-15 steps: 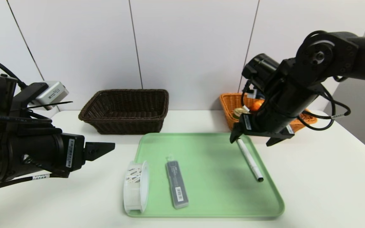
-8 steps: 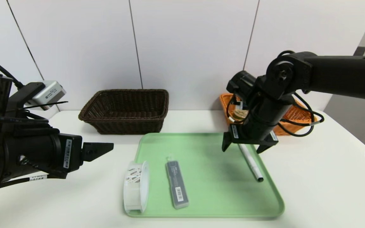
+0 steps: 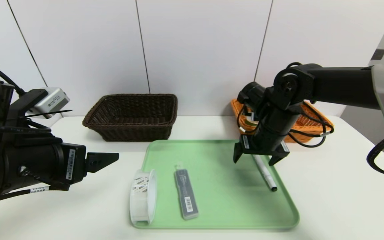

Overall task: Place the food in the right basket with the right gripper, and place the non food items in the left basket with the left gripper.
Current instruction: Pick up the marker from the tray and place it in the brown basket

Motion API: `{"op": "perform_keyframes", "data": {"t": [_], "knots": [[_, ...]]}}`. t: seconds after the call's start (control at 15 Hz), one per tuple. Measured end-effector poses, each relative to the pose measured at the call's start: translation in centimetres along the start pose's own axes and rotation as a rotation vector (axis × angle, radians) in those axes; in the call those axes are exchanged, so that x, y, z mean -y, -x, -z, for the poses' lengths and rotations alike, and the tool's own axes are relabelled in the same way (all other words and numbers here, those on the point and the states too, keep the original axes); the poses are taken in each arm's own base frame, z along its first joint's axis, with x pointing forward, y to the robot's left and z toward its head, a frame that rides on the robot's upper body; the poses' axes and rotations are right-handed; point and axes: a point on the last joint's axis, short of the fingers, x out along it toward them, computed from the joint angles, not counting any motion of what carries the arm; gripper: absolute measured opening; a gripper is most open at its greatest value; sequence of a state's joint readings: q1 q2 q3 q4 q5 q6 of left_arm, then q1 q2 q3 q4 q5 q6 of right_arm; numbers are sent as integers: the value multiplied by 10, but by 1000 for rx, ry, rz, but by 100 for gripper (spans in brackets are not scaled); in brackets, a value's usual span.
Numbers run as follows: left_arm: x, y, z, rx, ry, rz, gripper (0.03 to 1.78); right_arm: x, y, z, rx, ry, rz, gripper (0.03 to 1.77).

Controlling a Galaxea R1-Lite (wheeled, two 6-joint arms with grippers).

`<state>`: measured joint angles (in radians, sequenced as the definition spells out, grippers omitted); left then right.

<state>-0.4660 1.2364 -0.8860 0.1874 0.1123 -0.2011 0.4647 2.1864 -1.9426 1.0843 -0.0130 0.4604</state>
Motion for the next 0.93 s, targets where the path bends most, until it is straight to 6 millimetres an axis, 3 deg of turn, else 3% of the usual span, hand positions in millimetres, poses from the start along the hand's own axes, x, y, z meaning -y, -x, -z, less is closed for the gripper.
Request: {"op": "perform_keyframes", "data": {"t": [0.93], "knots": [[0, -2, 0, -4, 0, -2, 169, -1, -17, -4, -29, -4, 18, 170]]}}
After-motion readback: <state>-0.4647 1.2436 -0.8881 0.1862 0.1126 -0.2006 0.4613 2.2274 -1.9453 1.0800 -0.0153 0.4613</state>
